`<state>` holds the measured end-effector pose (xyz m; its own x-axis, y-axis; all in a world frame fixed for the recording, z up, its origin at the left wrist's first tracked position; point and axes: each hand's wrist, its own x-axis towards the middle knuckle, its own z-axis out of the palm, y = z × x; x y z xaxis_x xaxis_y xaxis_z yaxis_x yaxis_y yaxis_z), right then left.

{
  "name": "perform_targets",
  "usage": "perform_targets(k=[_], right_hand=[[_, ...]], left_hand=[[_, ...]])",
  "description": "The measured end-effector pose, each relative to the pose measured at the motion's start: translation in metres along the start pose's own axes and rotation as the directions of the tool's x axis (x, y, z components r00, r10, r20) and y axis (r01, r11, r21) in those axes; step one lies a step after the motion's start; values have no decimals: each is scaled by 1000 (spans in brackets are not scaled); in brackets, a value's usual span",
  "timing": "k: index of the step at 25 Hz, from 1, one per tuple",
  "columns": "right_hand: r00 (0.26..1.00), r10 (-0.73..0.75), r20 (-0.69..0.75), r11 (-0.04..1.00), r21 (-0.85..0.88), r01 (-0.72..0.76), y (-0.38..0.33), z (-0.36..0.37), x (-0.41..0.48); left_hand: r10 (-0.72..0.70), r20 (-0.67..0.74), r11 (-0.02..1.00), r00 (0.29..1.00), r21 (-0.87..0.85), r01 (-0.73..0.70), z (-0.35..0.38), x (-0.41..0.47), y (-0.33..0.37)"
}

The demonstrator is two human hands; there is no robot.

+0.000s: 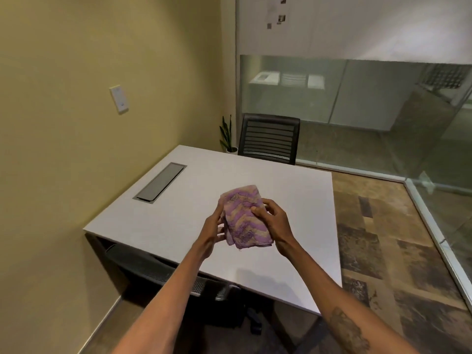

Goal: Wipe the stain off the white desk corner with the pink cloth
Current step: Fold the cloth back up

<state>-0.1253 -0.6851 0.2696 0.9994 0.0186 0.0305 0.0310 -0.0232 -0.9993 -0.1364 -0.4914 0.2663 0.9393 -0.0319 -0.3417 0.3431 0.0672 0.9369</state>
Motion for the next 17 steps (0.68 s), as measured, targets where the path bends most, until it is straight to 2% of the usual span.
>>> perform_targets(k=[5,9,17], right_hand=[[994,111,-3,989,94,-110,12,96,54],[982,189,19,970,149,-190,25,181,97],[908,370,196,922,44,-385,74,336,166]], left_hand=[[10,-60,1000,998,-15,-11,-107,36,7],[30,-110,995,993,97,-19,-193,76,22],[94,-262,938,961,345,3,-354,143,24]])
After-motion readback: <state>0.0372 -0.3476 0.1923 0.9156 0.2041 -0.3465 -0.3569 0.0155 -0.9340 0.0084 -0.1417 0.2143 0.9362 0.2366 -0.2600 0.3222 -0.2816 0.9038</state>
